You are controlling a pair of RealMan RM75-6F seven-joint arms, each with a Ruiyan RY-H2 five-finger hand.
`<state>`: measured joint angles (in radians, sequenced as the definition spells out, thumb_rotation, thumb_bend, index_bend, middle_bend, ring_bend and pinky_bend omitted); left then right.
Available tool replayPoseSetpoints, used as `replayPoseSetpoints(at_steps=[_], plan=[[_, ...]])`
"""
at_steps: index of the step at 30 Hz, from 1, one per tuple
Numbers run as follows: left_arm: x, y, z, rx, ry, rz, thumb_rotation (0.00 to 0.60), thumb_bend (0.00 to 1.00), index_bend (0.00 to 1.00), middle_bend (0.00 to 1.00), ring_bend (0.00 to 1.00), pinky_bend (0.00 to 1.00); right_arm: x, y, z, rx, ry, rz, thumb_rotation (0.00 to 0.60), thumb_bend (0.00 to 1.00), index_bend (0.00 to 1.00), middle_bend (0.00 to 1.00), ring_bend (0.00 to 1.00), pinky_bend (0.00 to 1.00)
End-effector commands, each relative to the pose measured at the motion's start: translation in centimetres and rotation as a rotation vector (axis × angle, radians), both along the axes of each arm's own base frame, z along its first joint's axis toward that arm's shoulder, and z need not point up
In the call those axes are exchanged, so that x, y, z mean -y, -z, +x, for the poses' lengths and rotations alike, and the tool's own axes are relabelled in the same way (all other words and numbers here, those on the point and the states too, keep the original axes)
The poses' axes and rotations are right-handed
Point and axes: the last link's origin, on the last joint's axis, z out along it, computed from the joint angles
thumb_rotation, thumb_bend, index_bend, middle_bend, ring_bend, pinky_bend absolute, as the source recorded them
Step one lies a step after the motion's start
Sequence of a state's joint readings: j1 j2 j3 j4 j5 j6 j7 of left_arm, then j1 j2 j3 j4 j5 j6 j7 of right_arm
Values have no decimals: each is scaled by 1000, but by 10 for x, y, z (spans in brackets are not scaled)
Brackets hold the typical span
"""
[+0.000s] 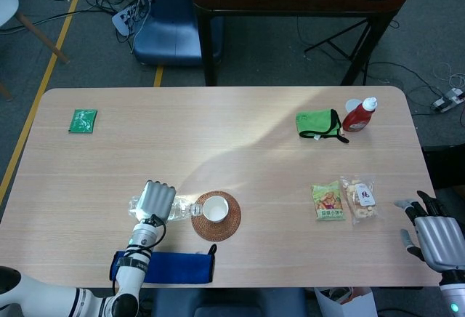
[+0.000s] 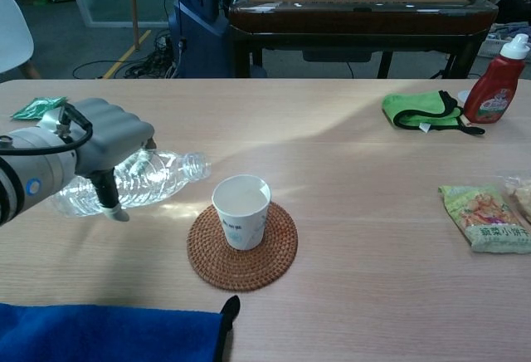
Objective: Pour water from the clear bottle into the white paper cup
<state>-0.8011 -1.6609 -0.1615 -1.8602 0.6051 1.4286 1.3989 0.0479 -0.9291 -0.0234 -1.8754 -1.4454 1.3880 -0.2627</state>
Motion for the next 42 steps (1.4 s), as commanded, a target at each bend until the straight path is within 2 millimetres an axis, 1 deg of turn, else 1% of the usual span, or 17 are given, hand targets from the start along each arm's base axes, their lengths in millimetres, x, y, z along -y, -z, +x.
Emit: replayPoseSetpoints(at_steps=[1,6,14,21,42], plan=[[-1,1,5,-24,1,6,600,30,717,787,490,500,0,0,0,1,-1,-1,600,452,267,265,76,155],[-2,4,11,-64,0,13,600,31,717,787,490,502,0,-1,0,3,0,-2,600,452,267,265,76,155],[-6,5,10,-111,-11,31,600,31,718,788,490,505,0,-2,0,5,1,-4,600,452,267,265,76,155],[-6,4,14,-167,-15,42,600,31,718,788,490,505,0,-2,0,5,2,-3,600,452,266,265,76,155],[-4,10,27,-224,7,34,600,32,718,789,490,506,-1,-3,0,7,4,-4,600,452,267,265,76,155]])
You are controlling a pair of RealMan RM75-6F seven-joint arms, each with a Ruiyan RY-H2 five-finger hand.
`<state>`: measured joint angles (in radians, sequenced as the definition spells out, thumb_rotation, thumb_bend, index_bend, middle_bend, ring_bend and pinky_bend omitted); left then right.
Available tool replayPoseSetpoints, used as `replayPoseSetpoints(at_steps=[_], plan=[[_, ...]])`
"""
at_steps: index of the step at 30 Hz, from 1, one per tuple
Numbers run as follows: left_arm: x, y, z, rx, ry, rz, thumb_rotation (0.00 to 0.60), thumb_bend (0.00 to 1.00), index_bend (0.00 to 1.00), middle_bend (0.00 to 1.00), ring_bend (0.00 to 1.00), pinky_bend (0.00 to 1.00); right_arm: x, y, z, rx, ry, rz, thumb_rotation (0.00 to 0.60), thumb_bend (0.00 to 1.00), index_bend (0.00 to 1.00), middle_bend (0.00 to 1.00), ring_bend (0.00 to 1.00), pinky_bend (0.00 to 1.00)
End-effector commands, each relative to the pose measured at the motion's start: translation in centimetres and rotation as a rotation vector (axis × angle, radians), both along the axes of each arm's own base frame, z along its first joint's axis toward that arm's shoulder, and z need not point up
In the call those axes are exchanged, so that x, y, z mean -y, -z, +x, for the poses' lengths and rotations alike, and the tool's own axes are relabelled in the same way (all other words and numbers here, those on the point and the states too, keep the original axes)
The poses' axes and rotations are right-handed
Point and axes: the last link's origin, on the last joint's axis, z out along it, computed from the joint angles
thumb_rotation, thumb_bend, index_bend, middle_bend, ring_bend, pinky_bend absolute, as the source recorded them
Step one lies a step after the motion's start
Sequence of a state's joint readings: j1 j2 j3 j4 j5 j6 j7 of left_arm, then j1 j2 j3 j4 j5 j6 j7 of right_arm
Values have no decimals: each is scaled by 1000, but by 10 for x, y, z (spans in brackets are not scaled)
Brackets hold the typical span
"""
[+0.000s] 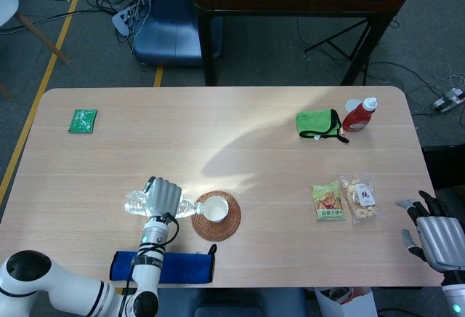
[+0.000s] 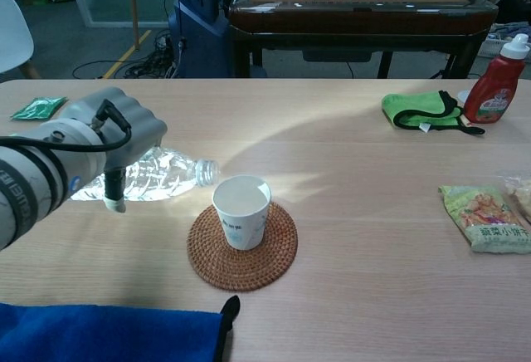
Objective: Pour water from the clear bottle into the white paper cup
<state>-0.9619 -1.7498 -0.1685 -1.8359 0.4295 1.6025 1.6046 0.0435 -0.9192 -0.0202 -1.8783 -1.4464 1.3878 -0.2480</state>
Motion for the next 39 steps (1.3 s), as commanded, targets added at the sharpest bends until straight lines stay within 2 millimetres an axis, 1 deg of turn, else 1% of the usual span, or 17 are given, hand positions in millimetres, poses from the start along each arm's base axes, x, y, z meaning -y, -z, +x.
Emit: replayPoseSetpoints(at_steps=[1,9,26,39], plan=[[-1,0,1,-8,5,6,600,32,718,789,490,506,0,0,0,0,0,2,600,452,267,265,76,155],[-5,0,0,-29,-3,21,600,32,718,793,490,506,0,0,0,2,1,1,600,452,267,265,76,155],[-3,4,9,-60,25,21,600,32,718,795,490,509,0,-1,0,5,1,0,600,452,267,265,76,155],[-4,6,10,-94,40,47,600,32,718,797,490,516,0,-2,-1,6,2,0,600,452,266,265,76,155]])
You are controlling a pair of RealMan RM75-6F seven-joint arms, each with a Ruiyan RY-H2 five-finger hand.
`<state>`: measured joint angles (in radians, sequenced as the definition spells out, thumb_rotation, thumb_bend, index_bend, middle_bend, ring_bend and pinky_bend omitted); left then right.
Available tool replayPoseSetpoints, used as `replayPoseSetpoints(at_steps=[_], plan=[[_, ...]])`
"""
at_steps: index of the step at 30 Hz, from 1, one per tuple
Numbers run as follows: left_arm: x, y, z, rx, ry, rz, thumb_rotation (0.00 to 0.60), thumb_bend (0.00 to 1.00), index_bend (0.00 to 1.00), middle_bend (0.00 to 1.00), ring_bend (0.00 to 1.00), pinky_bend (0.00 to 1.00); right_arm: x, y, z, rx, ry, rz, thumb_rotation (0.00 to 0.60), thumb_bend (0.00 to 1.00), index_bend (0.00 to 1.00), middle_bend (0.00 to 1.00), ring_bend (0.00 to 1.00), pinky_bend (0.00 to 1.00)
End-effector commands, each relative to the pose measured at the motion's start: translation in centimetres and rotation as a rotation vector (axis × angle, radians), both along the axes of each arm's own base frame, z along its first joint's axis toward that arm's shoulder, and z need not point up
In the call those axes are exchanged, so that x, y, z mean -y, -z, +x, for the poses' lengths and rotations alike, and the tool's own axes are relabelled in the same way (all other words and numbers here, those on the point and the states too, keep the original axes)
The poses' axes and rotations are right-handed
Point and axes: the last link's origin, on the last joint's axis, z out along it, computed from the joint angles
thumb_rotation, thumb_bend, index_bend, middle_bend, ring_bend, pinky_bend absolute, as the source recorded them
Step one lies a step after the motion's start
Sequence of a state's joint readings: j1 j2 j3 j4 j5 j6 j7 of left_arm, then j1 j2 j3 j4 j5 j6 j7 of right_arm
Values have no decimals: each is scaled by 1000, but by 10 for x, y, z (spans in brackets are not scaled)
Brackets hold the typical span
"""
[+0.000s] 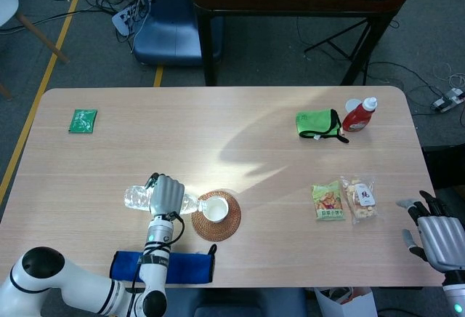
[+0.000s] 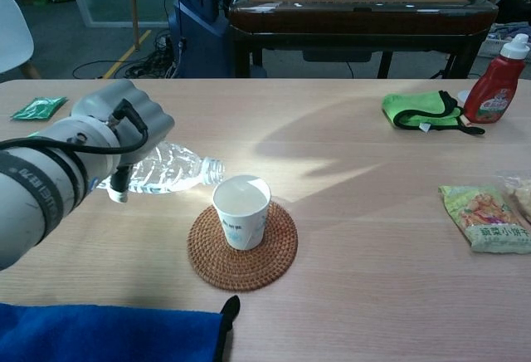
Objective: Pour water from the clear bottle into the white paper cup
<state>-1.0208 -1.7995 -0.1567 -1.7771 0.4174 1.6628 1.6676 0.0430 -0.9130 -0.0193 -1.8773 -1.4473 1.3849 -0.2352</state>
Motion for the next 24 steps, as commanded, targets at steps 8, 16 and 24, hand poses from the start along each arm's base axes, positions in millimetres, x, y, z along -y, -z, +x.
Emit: replayPoseSetpoints(at_steps=[8,16,24], plan=[[0,-1,0,-10,6,9,600,33,718,797,490,516,0,0,0,0,0,0,600,452,267,265,76,155],[1,1,3,-16,18,4,600,33,718,797,490,517,0,0,0,-1,0,1,600,452,267,265,76,155],[1,2,4,-26,23,5,600,33,718,798,490,517,0,0,0,0,-1,-1,600,452,267,265,76,155]])
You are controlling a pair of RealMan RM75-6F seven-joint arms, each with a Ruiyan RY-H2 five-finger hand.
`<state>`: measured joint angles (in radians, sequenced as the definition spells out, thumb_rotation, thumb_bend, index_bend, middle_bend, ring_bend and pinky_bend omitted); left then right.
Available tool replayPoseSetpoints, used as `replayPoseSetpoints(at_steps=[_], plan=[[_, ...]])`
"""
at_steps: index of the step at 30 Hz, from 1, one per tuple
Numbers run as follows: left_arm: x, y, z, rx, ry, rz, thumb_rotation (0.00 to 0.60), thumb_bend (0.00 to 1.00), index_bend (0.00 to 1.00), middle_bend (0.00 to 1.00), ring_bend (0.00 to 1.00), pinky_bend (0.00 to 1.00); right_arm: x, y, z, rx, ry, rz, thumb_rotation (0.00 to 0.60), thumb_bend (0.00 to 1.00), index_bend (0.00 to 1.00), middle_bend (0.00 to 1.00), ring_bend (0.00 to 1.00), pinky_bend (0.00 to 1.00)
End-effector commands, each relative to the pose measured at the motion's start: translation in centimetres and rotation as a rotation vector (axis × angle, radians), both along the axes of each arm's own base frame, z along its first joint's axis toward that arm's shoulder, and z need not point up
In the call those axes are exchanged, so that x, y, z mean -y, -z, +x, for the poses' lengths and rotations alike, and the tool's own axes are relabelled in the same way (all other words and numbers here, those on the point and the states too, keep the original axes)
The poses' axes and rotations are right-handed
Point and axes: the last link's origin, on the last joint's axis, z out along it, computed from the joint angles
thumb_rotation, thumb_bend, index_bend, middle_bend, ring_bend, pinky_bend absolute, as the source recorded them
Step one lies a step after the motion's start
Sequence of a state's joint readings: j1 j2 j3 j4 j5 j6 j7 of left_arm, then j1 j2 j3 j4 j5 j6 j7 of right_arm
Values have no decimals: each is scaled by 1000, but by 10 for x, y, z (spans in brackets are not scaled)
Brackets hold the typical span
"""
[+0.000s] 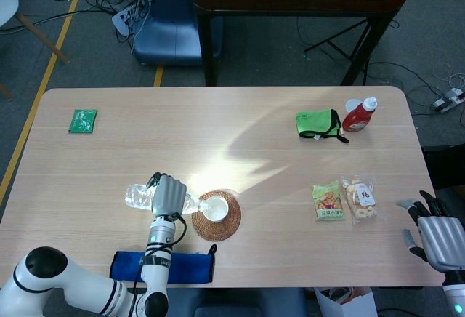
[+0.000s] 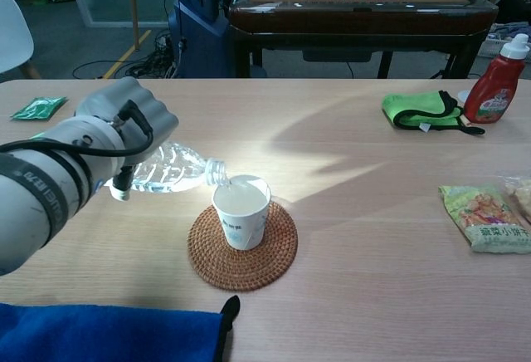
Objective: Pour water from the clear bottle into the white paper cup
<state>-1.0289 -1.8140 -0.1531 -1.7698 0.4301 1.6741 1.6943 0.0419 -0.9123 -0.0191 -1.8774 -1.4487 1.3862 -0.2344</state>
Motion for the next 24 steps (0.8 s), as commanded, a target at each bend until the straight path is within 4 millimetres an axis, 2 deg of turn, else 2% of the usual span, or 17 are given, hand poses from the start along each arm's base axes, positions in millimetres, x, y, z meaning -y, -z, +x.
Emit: replayPoseSetpoints(at_steps=[1,24], plan=[[0,0,0,-3,2,0,600,33,718,798,490,517,0,0,0,1,-1,0,600,452,267,265,76,155],[1,2,2,-20,14,2,600,32,719,799,490,518,0,0,0,-2,1,-2,600,452,267,265,76,155]])
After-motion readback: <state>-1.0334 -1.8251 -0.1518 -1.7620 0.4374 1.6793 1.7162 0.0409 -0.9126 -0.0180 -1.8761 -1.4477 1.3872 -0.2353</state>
